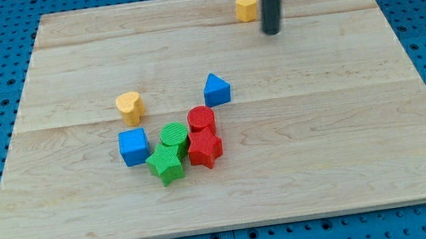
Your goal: Push the yellow heart towards top center
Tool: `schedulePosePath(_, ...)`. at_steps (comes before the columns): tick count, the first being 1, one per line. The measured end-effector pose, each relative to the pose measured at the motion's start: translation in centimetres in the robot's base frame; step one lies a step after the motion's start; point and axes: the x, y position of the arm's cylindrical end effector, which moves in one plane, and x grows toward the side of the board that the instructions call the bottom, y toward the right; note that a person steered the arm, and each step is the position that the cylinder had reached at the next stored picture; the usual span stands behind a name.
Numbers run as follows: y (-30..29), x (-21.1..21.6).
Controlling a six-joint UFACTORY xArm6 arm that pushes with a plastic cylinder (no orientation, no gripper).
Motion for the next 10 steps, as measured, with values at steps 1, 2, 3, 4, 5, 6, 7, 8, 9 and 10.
schedulePosePath(1,1.4,-5.3)
schedulePosePath(2,-7.5,-5.0)
schedulePosePath(3,-11.0,-2.6)
schedulePosePath(4,-7.0,0.5)
schedulePosePath(5,-6.9,6.5)
schedulePosePath(6,-16.5,9.2)
schedulePosePath(7,-17.8,13.8)
schedulePosePath(8,-20.6,16.1)
schedulePosePath(9,-27.7,15.7)
schedulePosePath(10,-31.0,15.5)
